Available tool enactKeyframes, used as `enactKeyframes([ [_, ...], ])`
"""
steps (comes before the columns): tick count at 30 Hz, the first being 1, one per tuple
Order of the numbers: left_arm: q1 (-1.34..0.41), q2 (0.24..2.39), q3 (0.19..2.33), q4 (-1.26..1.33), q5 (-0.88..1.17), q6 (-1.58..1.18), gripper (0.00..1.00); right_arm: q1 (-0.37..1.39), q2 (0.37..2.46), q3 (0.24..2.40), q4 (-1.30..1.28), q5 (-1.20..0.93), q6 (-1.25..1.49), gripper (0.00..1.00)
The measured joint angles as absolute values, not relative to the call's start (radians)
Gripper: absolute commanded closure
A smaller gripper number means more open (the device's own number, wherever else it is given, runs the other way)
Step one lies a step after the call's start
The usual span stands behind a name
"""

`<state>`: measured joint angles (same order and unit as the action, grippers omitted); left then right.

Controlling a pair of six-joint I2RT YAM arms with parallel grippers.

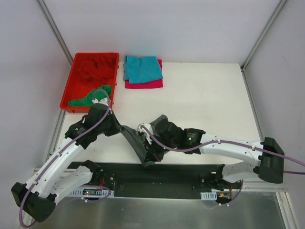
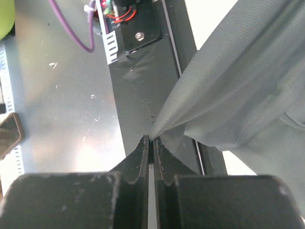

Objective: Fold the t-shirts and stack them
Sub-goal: Fold the long partially folded tshirt into a neat square

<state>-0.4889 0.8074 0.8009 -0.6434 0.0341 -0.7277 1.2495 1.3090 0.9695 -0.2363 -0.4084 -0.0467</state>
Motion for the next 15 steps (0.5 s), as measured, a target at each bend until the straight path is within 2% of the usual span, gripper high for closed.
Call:
enactKeyframes([
  [7, -0.489, 0.952, 0.867, -0.595, 0.026, -0.713, 1.00, 1.121, 1.237, 0.889, -0.221, -0.417, 0.008, 0.99],
  [15, -0.489, 1.176, 0.985, -0.476, 0.144, -0.688, 1.00, 1.011, 1.097, 0.811, -0.242, -0.376, 0.020, 0.99],
])
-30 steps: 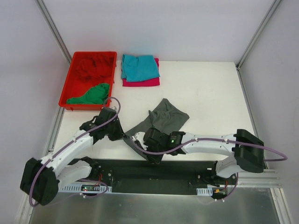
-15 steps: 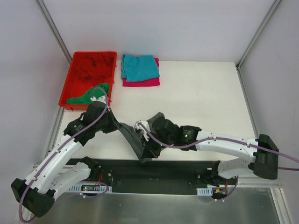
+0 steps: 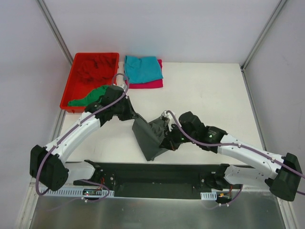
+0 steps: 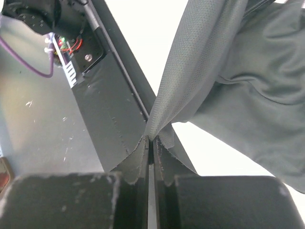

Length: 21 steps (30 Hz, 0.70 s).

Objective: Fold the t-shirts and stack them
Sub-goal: Fold the long partially folded tshirt into a neat square

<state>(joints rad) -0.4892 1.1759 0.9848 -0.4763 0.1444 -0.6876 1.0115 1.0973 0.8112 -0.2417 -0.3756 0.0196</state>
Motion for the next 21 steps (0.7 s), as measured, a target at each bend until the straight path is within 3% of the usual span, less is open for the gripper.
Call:
enactKeyframes([
  [21, -0.569, 1.709, 1.406, -0.378, 0.267, -0.634, 1.00, 0.667, 0.941, 0.712, -0.344, -0.323, 0.030, 0.99],
])
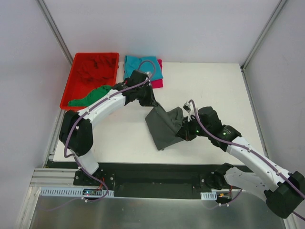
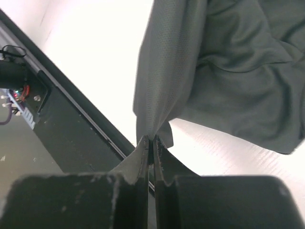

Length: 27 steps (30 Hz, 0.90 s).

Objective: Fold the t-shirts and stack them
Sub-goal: Fold the long partially folded tshirt into a neat square

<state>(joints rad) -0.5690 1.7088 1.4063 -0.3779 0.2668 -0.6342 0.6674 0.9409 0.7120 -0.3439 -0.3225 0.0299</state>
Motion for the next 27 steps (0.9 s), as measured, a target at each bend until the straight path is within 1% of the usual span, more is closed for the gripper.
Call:
enactKeyframes([
  [4, -0.570, 1.693, 1.398, -0.377, 0.241, -0.638, 1.00, 0.661, 0.930, 0.712, -0.313, -0.417, 0.036, 0.99],
  [7, -0.565, 1.627, 1.337, -0.380, 0.213, -0.643, 1.00, 0.692, 0.957, 0.711, -0.245, -0.505, 0.065, 0.99],
  [15, -0.493, 1.327, 1.065, -0.416, 0.186, -0.666, 1.00, 0.966, 1.211, 0.783, -0.062, -0.608, 0.124, 0.99],
  [19, -0.460, 1.144, 0.929, -0.488, 0.106, -0.687, 1.00, 1.069, 1.345, 0.864, 0.015, -0.655, 0.158, 0.99],
  [24, -0.443, 0.901, 0.871, -0.596, -0.016, -0.705, 1.00, 1.162, 1.486, 0.999, 0.084, -0.713, 0.181, 0.99],
  [27, -0.443, 0.816, 0.870, -0.637, -0.064, -0.710, 1.00, 1.185, 1.512, 1.046, 0.107, -0.736, 0.181, 0.99],
])
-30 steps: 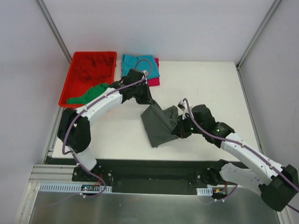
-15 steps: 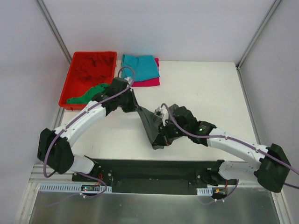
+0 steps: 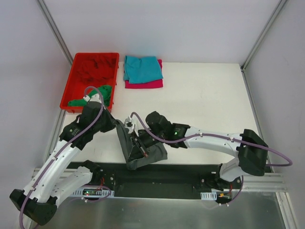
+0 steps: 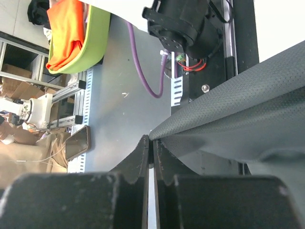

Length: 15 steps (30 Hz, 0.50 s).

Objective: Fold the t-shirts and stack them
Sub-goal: Fold the long partially folded tshirt into a neat square

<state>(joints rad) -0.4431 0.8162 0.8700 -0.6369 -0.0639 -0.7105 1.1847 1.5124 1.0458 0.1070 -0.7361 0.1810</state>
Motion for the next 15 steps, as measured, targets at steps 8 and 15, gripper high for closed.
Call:
enactKeyframes([
  [8, -0.443, 0.853, 0.877, -0.651, -0.084, -0.722, 1.00, 1.166, 1.475, 0.995, 0.127, -0.718, 0.184, 0.99],
  [15, -0.446, 1.095, 0.919, -0.577, 0.022, -0.716, 1.00, 1.107, 1.370, 0.855, 0.128, -0.641, 0.208, 0.99],
])
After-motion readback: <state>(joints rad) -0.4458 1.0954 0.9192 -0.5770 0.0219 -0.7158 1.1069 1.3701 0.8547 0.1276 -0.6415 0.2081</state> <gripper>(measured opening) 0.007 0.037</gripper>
